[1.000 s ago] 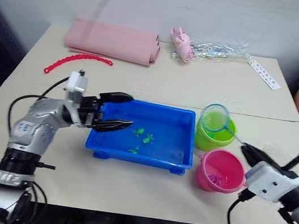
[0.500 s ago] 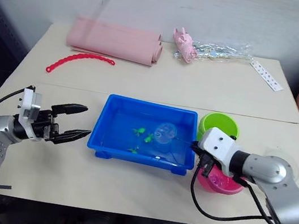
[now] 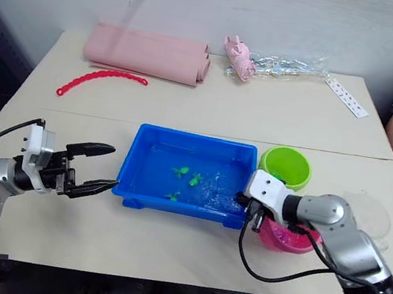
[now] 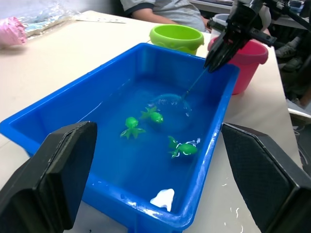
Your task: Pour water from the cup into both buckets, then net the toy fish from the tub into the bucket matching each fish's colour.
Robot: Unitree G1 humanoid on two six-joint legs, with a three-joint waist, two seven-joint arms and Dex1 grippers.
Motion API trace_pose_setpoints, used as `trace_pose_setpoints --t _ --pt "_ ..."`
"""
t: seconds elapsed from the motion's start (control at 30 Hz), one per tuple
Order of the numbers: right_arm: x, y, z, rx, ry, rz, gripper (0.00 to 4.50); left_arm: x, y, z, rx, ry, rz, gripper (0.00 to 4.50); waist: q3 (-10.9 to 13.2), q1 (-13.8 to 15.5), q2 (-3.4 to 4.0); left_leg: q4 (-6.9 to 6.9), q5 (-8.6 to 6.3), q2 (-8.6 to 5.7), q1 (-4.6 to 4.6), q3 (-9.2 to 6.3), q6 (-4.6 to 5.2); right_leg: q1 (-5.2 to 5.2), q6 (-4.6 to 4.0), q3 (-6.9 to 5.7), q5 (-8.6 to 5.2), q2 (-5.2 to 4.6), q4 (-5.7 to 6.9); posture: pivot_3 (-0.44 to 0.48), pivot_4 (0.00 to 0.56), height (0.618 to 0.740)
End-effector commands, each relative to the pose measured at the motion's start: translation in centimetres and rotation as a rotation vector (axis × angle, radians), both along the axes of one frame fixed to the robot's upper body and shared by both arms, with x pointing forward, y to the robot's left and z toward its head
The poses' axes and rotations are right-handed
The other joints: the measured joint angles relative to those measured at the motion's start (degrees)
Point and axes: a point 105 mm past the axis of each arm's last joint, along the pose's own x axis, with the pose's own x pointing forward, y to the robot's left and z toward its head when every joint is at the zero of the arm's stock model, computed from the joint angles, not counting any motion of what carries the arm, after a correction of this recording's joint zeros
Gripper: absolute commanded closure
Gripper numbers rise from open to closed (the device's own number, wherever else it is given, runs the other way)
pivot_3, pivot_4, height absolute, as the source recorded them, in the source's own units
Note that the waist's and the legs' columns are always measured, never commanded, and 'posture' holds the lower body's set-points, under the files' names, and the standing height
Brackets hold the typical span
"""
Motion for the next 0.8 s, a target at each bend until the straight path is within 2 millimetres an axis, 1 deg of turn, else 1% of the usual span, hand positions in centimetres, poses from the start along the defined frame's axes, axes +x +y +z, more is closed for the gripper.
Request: trace_pose_setpoints --t 0.03,0.23,0.43,0.53,0.6,0.67,0.8 --pt "0.5 2.1 -0.2 0.164 0.049 0.052 4.50 -0.7 -0.2 0.9 0.025 -0.049 0.005 0.06 0.0 0.0 -0.02 0.00 0.00 0.00 0.00 0.00 0.00 0.00 0.00 0.00 0.00 0.00 -0.01 0.000 0.150 0.740" --pt "0.5 2.2 0.6 0.237 0.021 0.064 4.50 -0.8 0.0 0.9 0.031 -0.043 0.014 0.06 0.0 0.1 -0.02 0.00 -0.01 -0.01 -0.02 0.00 0.01 -0.01 0.00 -0.01 0.00 -0.01 -0.01 0.000 0.150 0.740" --pt "-0.3 2.2 1.8 0.349 0.006 0.077 4.50 -0.5 0.1 1.1 0.034 -0.043 0.018 0.06 0.0 0.1 -0.02 0.00 -0.01 -0.01 -0.02 0.00 0.00 -0.01 0.00 0.00 0.00 -0.01 -0.01 0.000 0.150 0.740" --pt "-1.1 1.4 2.5 0.368 -0.007 0.087 4.50 -0.2 0.2 1.6 0.020 -0.059 0.023 0.06 0.0 0.1 -0.02 -0.01 -0.01 -0.01 -0.02 0.00 0.00 -0.01 0.00 -0.01 0.00 0.00 -0.01 0.000 0.150 0.740" --pt "-1.6 0.7 3.4 0.419 -0.014 0.077 4.50 0.0 0.2 2.1 -0.002 -0.070 0.027 0.06 0.0 0.1 -0.02 -0.01 -0.02 -0.01 -0.01 0.00 0.00 -0.01 0.00 -0.02 0.00 0.00 -0.01 0.000 0.150 0.740" --pt "-1.9 0.0 4.2 0.439 -0.049 0.061 4.50 0.1 0.0 2.2 -0.012 -0.069 0.025 0.06 0.0 0.1 -0.02 -0.01 -0.02 -0.01 -0.02 0.00 0.00 -0.01 0.00 -0.02 0.00 0.00 -0.01 0.000 0.150 0.740" --pt "-2.5 -1.2 4.7 0.441 -0.102 0.035 4.50 0.3 -0.5 2.4 -0.017 -0.077 0.007 0.06 0.0 0.2 -0.02 -0.02 -0.02 -0.01 -0.02 0.00 0.00 -0.01 0.00 -0.02 0.00 -0.01 -0.02 0.000 0.150 0.740"
